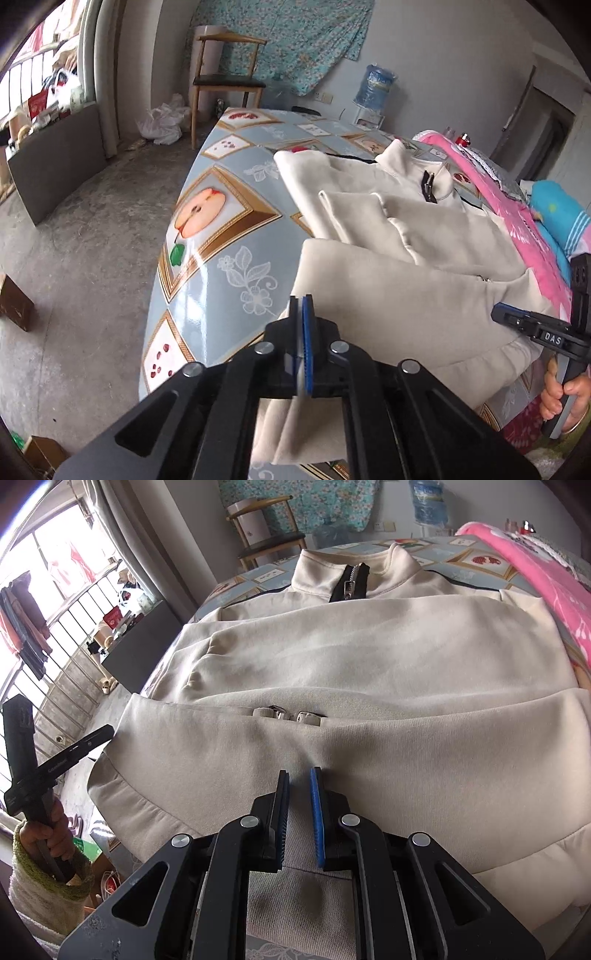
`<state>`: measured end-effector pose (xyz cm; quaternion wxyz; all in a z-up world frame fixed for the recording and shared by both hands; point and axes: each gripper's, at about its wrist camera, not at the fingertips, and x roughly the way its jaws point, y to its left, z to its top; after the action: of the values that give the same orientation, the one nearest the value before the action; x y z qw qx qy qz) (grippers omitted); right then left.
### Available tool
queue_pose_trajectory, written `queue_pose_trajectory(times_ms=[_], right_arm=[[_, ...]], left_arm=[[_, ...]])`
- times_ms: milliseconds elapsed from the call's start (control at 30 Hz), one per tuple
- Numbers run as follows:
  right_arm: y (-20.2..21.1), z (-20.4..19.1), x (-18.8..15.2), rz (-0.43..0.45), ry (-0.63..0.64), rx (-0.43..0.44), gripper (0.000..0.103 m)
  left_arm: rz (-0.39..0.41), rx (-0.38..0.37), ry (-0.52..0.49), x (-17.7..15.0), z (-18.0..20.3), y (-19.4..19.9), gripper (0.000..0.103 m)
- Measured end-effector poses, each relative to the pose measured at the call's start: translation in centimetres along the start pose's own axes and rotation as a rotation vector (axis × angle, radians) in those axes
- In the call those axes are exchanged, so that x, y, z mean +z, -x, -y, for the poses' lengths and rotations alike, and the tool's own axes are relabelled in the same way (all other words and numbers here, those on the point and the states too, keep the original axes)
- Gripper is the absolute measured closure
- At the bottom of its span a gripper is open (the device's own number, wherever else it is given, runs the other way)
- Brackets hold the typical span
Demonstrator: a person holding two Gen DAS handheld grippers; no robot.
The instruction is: Fold large clothes
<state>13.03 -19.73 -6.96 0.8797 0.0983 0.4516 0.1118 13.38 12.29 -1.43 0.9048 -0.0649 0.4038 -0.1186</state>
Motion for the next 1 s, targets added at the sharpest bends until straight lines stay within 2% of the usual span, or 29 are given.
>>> queue_pose_trajectory(times_ms=[67,133,167,200,267,300,400,467,533,567,600,733,833,900,1000], right_arm=[[0.0,0.1,0.1,0.000,-0.009,0.010,0.092],[0.0,0.3,0.1,0.000,-0.020,0.024,0.091],[0.0,0.3,0.1,0.001,-0.025,0.029,0.092],[0.0,0.4,0.1,0.002,-0.029,0.034,0.092],[0.0,0.3,0.0,0.007,-0.034,0.036,0.092],[0.0,0.3,-0.1,0.010,-0.034,0.034,0.091],[0.0,0.3,-0.2,0.013,-0.035,0.032,0.091],[0.4,0.1,-0.1,0.009,-0.038,0.023,0.089],[2.3,-0.5,-0.3,0.055,0.001,0.008,0.083],[3.4,-0.6,-0.5,0.081,0.019,-0.004,0.075],[4.5,-0.5,-0.7,0.100,0.023,-0.032,0.071],[7.4,2.7,-2.7,0.131,-0.035,-0.217,0.070],[8.9,6.3,-4.3,0.133,-0.125,-0.284,0.070],[10.4,7.7,-4.8,0.162,-0.173,-0.283,0.070],[12.8,9.2,-4.3,0.222,-0.203,-0.296,0.070]], left_arm=[[0.013,-0.080,-0.055,-0.1,1.8,1.4,0.097],[-0.012,-0.160,-0.120,-0.7,4.2,1.9,0.089],[-0.038,-0.174,-0.164,-1.3,5.5,1.6,0.086],[-0.065,-0.154,-0.214,-2.1,6.6,1.1,0.082],[-0.159,-0.067,-0.285,-4.3,7.7,-0.9,0.081],[-0.110,-0.063,-0.283,-4.8,7.6,-0.6,0.081],[-0.129,-0.108,-0.158,-4.6,5.9,-0.5,0.081],[-0.123,-0.104,-0.110,-4.1,5.1,0.1,0.081],[-0.105,-0.084,-0.123,-3.7,5.2,0.7,0.081],[-0.105,-0.078,-0.127,-3.5,5.3,0.9,0.081],[-0.107,-0.075,-0.126,-3.4,5.2,0.9,0.081],[-0.150,-0.050,-0.113,-3.3,5.0,0.0,0.081],[-0.158,-0.044,-0.113,-3.4,5.0,0.0,0.081],[-0.139,-0.075,-0.129,-2.9,5.7,0.6,0.081],[-0.097,-0.156,-0.208,-1.7,8.6,1.0,0.080]])
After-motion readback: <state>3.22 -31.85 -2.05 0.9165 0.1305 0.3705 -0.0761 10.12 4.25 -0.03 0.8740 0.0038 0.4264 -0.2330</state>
